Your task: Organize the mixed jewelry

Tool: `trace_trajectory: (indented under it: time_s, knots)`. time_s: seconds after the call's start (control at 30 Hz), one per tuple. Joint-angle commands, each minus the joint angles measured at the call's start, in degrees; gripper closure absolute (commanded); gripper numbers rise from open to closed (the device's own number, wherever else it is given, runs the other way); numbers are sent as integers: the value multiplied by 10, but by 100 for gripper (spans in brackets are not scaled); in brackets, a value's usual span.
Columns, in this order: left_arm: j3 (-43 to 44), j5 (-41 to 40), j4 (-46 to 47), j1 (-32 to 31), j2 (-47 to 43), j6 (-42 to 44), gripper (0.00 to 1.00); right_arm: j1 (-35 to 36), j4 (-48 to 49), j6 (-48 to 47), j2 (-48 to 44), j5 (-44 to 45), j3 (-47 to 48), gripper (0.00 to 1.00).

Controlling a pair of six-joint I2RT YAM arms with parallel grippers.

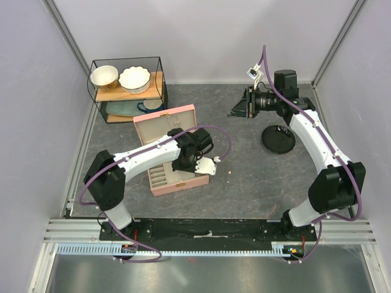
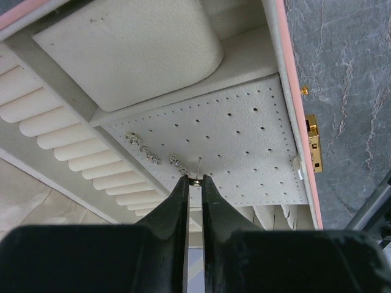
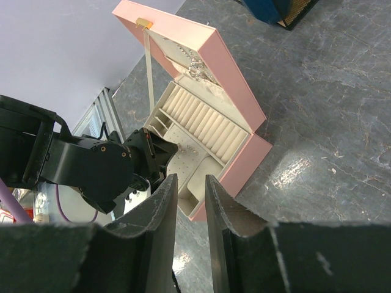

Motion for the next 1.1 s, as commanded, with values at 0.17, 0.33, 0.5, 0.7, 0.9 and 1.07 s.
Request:
trace_trajectory:
  time_s: [0.17,0.33,0.5,0.7,0.9,1.07]
  knots:
    - [16,-8,6,-5,5,7,99,-3,8,-13,-7,-8,-3,68]
    - [18,-3,5,-5,5,5,98,-3,8,-13,-6,-8,-3,68]
    - [23,2,4,-5,2,3,98,-3,8,-13,-3,-9,-3,68]
    - [30,9,0,-5,-1,1,98,-3,8,-13,-2,-9,-3,68]
    - [30,11,-4,-5,1,0,98,-3,8,-13,-2,-10,-3,68]
    - [23,9,-4,-5,-2,0,98,-3,8,-14,-3,-9,-4,68]
